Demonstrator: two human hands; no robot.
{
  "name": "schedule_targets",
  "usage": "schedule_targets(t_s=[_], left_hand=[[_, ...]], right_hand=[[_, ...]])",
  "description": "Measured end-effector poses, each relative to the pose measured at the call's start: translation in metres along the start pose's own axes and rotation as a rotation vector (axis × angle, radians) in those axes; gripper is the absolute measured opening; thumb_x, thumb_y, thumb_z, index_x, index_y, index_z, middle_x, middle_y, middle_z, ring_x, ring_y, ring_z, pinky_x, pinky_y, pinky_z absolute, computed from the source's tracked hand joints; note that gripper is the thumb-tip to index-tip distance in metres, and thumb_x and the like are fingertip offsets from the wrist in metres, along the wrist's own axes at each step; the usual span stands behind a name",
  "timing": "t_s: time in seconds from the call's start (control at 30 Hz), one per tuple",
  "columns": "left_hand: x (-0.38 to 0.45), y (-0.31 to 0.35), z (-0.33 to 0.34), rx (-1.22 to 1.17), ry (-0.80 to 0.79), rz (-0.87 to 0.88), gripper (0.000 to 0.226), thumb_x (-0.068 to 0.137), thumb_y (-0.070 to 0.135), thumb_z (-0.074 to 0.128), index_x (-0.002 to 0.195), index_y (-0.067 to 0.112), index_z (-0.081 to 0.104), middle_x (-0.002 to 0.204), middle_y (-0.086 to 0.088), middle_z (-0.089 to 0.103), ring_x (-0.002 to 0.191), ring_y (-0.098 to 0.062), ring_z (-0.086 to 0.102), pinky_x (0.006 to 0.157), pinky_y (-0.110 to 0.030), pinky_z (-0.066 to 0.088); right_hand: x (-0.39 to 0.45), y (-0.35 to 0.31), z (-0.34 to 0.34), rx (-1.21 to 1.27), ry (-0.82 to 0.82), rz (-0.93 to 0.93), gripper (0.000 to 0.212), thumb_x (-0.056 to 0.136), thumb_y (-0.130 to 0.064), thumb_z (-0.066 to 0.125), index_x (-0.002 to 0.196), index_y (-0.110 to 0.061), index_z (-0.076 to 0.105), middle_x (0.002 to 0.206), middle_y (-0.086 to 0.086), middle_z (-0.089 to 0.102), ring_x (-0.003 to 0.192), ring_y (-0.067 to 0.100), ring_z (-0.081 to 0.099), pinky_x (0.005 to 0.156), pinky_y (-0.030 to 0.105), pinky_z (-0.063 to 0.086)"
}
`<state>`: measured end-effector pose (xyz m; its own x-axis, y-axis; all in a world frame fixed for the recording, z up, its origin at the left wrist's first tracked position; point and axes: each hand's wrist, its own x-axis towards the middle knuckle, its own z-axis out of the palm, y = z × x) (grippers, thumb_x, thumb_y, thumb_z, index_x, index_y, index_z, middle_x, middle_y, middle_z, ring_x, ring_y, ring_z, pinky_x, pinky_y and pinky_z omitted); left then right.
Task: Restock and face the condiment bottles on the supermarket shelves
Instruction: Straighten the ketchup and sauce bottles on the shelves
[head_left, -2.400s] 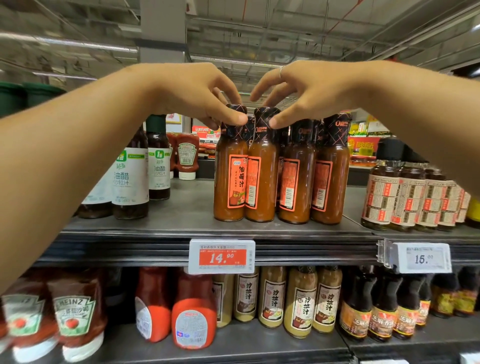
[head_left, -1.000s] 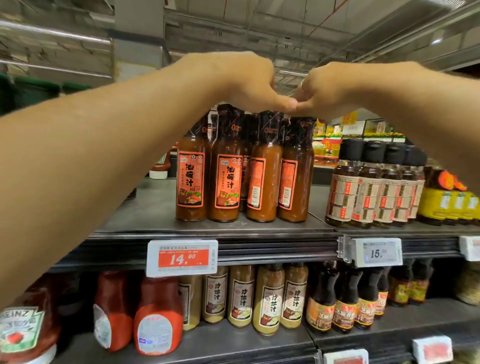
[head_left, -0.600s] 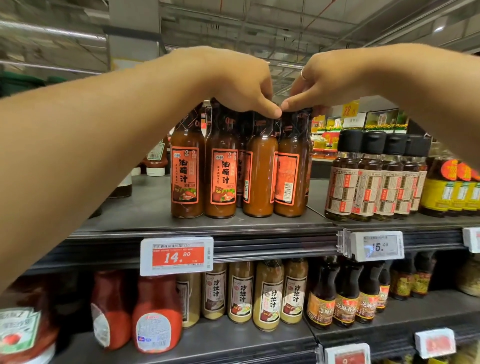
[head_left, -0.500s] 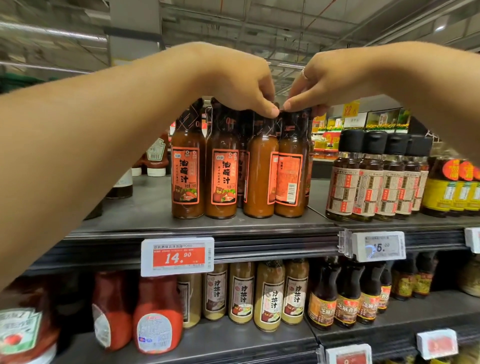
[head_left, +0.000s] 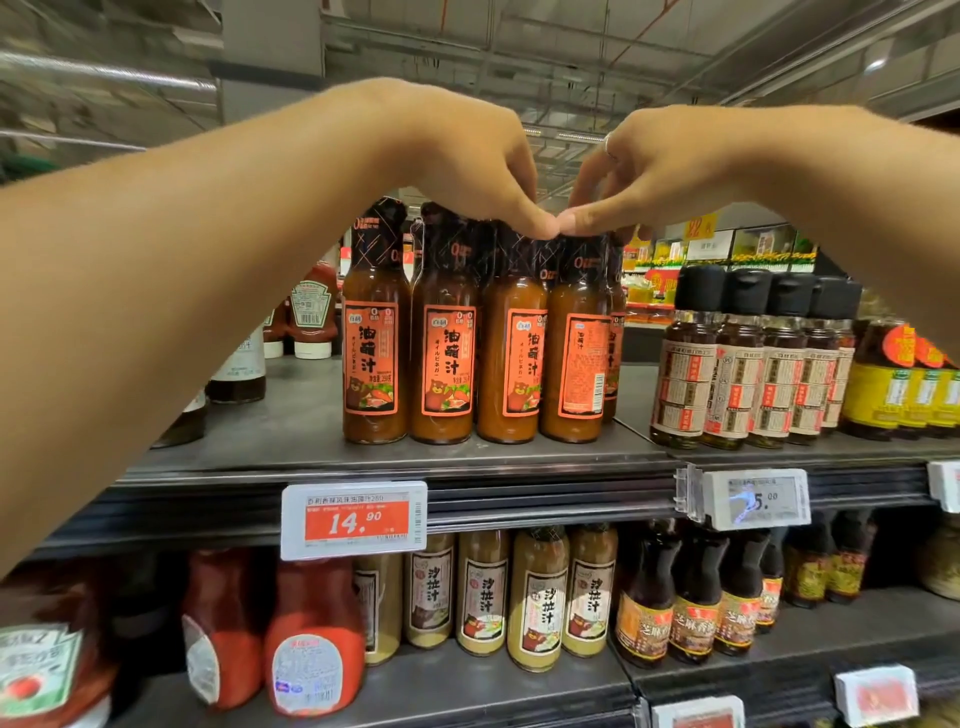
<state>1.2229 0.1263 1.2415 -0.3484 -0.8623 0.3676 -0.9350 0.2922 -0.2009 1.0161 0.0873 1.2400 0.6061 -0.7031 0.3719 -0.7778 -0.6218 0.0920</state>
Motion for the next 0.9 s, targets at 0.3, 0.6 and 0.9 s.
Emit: schedule_targets(t_s=[0.3,0.6,0.9], left_hand=[[0.003,-0.007,0.004,-0.003,0.013,0.058,0.036,0.095,0.054,0.061,0.124,0.034,0.069,0.087,0.030,0.062,0.084,0.007,0.059,0.073,-0.025,0.042],[-0.002,-0.009,0.006,-0.101,0.003,0.089,0.031,0.097,0.038,0.065,0.128,0.041,0.065,0.102,0.026,0.068,0.094,0.006,0.063,0.085,-0.028,0.046],[-0.002,-0.004,0.006,-0.084,0.025,0.062,0.042,0.089,0.055,0.069,0.128,0.043,0.065,0.088,0.033,0.061,0.088,0.011,0.057,0.084,-0.032,0.046]], right_hand=[[-0.002,0.015,-0.002,0.174,-0.097,-0.048,0.049,0.076,-0.050,0.073,0.123,-0.036,0.068,0.097,-0.019,0.077,0.086,-0.001,0.073,0.070,0.019,0.055],[-0.006,0.022,0.001,0.272,-0.123,-0.090,0.055,0.089,0.007,0.069,0.115,-0.042,0.070,0.113,-0.015,0.074,0.101,0.003,0.071,0.087,0.034,0.055],[0.000,0.008,0.007,0.000,0.031,-0.067,0.054,0.072,-0.077,0.062,0.113,-0.040,0.065,0.085,-0.010,0.074,0.067,-0.001,0.069,0.063,0.023,0.044]])
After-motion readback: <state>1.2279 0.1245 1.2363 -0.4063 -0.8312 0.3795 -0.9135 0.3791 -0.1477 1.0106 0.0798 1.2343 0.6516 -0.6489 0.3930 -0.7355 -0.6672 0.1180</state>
